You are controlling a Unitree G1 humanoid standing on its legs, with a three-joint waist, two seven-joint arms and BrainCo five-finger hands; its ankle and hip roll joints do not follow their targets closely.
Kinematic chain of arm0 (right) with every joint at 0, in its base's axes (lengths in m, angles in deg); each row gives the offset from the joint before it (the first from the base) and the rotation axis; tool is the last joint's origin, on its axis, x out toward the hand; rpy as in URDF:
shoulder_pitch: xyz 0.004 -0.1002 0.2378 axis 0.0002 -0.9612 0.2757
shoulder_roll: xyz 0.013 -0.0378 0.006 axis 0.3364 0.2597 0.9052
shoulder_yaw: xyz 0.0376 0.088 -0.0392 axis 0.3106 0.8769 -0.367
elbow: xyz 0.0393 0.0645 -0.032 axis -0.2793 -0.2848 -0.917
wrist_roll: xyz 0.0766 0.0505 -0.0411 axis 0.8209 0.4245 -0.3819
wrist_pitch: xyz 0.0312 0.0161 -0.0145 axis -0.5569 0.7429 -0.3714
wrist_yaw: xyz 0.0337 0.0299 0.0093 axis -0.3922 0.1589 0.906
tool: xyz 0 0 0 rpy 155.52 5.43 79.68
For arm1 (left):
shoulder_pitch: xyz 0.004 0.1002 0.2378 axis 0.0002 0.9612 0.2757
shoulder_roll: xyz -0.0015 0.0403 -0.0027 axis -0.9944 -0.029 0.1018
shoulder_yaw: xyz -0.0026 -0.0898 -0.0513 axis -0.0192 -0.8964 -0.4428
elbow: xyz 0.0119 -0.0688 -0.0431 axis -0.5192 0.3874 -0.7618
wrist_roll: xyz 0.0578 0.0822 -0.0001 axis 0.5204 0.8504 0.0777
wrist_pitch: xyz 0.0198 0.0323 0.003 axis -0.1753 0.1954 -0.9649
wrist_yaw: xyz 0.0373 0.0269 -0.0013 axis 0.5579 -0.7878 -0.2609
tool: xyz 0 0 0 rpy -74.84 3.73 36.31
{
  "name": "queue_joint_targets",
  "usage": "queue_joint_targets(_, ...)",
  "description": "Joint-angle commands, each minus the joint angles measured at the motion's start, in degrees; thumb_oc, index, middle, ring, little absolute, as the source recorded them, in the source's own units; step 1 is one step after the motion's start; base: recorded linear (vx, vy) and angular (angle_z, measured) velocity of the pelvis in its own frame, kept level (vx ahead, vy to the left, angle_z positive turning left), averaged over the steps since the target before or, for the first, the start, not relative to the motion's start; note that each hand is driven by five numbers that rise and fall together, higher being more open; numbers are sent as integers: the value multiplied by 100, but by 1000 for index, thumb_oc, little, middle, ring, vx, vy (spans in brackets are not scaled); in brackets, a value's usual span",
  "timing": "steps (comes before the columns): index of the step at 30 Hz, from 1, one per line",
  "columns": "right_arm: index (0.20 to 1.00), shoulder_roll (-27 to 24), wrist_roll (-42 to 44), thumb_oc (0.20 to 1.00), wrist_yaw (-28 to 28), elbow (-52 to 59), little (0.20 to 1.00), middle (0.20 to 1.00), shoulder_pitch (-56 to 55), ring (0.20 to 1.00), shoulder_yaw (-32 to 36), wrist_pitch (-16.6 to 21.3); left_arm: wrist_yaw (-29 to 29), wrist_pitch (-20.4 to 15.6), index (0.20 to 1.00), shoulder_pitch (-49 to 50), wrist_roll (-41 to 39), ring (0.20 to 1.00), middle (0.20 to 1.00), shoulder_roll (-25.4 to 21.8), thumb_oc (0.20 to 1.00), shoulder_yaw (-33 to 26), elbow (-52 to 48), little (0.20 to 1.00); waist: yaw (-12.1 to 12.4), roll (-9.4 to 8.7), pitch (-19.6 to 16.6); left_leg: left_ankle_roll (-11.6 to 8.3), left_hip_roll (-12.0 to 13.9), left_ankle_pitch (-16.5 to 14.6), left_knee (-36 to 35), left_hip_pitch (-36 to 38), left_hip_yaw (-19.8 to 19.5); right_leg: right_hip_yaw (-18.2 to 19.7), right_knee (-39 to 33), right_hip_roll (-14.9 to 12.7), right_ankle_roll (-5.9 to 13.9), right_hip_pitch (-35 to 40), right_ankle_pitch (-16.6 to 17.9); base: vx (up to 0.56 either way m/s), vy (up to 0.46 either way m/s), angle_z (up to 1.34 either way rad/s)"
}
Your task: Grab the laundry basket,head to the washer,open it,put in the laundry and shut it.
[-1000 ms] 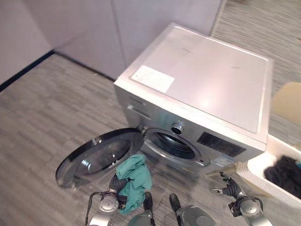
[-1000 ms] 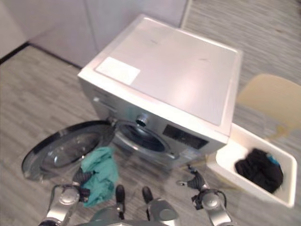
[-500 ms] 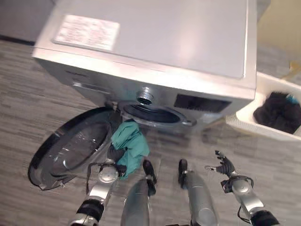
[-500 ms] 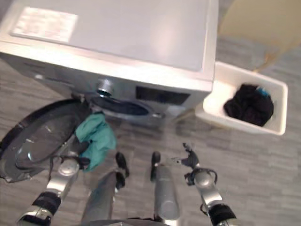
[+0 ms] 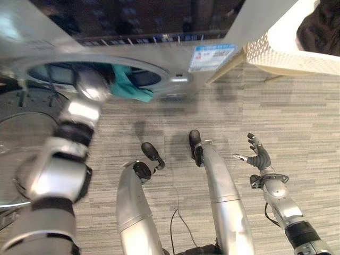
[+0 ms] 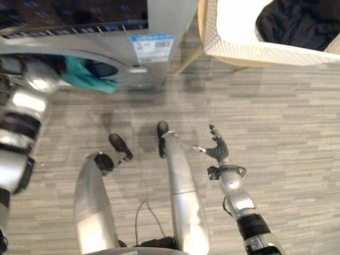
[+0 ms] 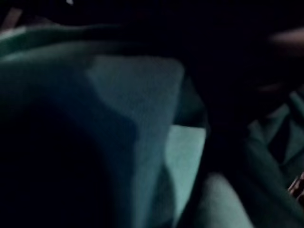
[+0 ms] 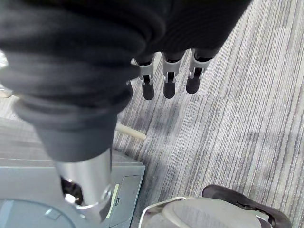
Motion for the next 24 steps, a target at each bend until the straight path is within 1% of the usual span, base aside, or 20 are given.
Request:
queue_joint_targets(1, 1000, -16, 376, 1000, -1, 228, 1000, 1000, -429, 1000, -49, 461, -713, -289, 200, 153, 568, 200, 200, -232, 200, 8, -115, 200, -168, 285, -838, -26, 29, -332, -98, 90, -438, 178, -680, -166, 473, 122, -27, 40, 2, -2)
queue_joint_targets(3, 1000, -92, 464, 1000, -49, 287, 1000, 1000, -440, 1000, -91, 527, -964, -239, 200, -245, 679, 200, 200, -430, 200, 214, -131, 200, -186, 315, -852, -14, 37, -367, 7, -91, -487, 169, -605, -156, 479, -38, -48, 50, -3, -2)
queue_joint_targets(4, 1000, -82, 468, 1000, -51, 287, 1000, 1000, -431, 1000, -85, 528, -970, -238, 200, -276, 676, 200, 200, -429, 200, 240, -118, 200, -182, 314, -856, -14, 38, -372, 23, -119, -497, 163, -592, -157, 479, -60, -53, 58, -19, 2)
queue_joint_targets(5, 1000, -175, 547, 1000, -97, 347, 1000, 1000, -483, 1000, -117, 575, -1173, -139, 200, -641, 871, 200, 200, -628, 200, 487, -85, 200, -203, 347, -869, -19, 56, -396, 139, -285, -544, 164, -528, -148, 500, -186, -42, 56, -25, 3)
queue_joint_targets(7, 1000, -258, 662, 1000, -171, 361, 1000, 1000, -463, 1000, -141, 645, -1204, -24, 200, -1023, 1168, 200, 200, -812, 200, 893, 75, 200, -207, 365, -895, -18, 66, -414, 260, -465, -583, 141, -448, -143, 503, -330, -39, 48, -24, 4)
queue_joint_targets(8, 1000, -297, 702, 1000, -208, 366, 1000, 1000, -466, 1000, -149, 662, -1126, -10, 1000, -1136, 1234, 1000, 1000, -811, 1000, 1049, 191, 1000, -194, 365, -904, -18, 61, -411, 286, -516, -598, 137, -429, -142, 503, -370, -32, 21, -22, 5)
queue_joint_targets(9, 1000, -395, 775, 1000, -248, 365, 1000, 1000, -434, 1000, -181, 661, -748, -46, 1000, -1283, 1158, 1000, 1000, -704, 1000, 1285, 412, 1000, -201, 388, -902, -12, 54, -400, 330, -598, -610, 123, -372, -130, 493, -451, -26, 7, -24, 4)
queue_joint_targets(10, 1000, -444, 805, 1000, -267, 324, 1000, 1000, -385, 1000, -196, 647, -512, -34, 1000, -1414, 1223, 1000, 1000, -688, 1000, 1531, 652, 1000, -206, 404, -907, -10, 34, -386, 363, -655, -629, 119, -335, -119, 490, -505, -12, 0, 0, 0)
queue_joint_targets(11, 1000, -430, 808, 1000, -269, 318, 1000, 1000, -375, 1000, -191, 650, -503, -48, 1000, -1463, 1214, 1000, 1000, -680, 1000, 1571, 687, 1000, -200, 396, -906, -10, 32, -386, 368, -670, -634, 116, -330, -122, 489, -517, -14, 0, 0, 0)
queue_joint_targets(12, 1000, -465, 795, 1000, -307, 318, 1000, 1000, -359, 1000, -186, 633, -312, -59, 1000, -1567, 1251, 1000, 1000, -639, 1000, 1718, 854, 1000, -197, 397, -914, -13, 18, -374, 358, -700, -646, 111, -333, -121, 487, -546, -12, 0, 0, 0)
queue_joint_targets(13, 1000, -489, 719, 1000, -359, 301, 1000, 1000, -336, 1000, -210, 608, 17, -30, 1000, -1497, 1341, 1000, 1000, -553, 1000, 1829, 1105, 1000, -183, 391, -931, -9, -2, -356, 399, -766, -663, 94, -293, -122, 474, -597, -4, 0, 0, 0)
queue_joint_targets(14, 1000, -502, 690, 1000, -377, 270, 1000, 1000, -323, 1000, -232, 583, 220, -7, 1000, -1404, 1337, 1000, 1000, -441, 1000, 1848, 1301, 1000, -176, 387, -949, -7, 3, -351, 428, -804, -679, 87, -282, -122, 468, -627, 7, 0, 0, 0)
queue_joint_targets(15, 1000, -504, 690, 1000, -377, 268, 1000, 1000, -327, 1000, -231, 584, 224, -14, 1000, -1408, 1337, 1000, 1000, -433, 1000, 1850, 1313, 1000, -174, 394, -958, -8, 4, -352, 433, -814, -683, 84, -280, -122, 468, -634, 6, 0, 0, 0)
queue_joint_targets(17, 1000, -538, 620, 1000, -403, 283, 1000, 1000, -361, 1000, -220, 564, 537, 16, 1000, -1282, 1652, 1000, 1000, -340, 1000, 1994, 1384, 1000, -162, 390, -984, -13, -4, -340, 468, -874, -719, 69, -248, -120, 458, -671, 7, 0, 0, 0)
queue_joint_targets(19, 1000, -537, 600, 1000, -435, 232, 1000, 1000, -392, 1000, -226, 568, 801, -28, 1000, -1093, 1793, 1000, 1000, -207, 1000, 2033, 1437, 1000, -134, 374, -1022, -34, -8, -321, 524, -946, -764, 58, -196, -122, 433, -717, 7, -16, -20, 5)
queue_joint_targets(24, 1000, -519, 630, 1000, -465, 195, 1000, 1000, -454, 1000, -220, 567, 920, -84, 1000, -749, 1830, 1000, 1000, -119, 1000, 1918, 1179, 1000, -84, 371, -1072, -90, -51, -247, 435, -948, -828, 34, -280, -137, 420, -671, 67, -33, -23, 6)
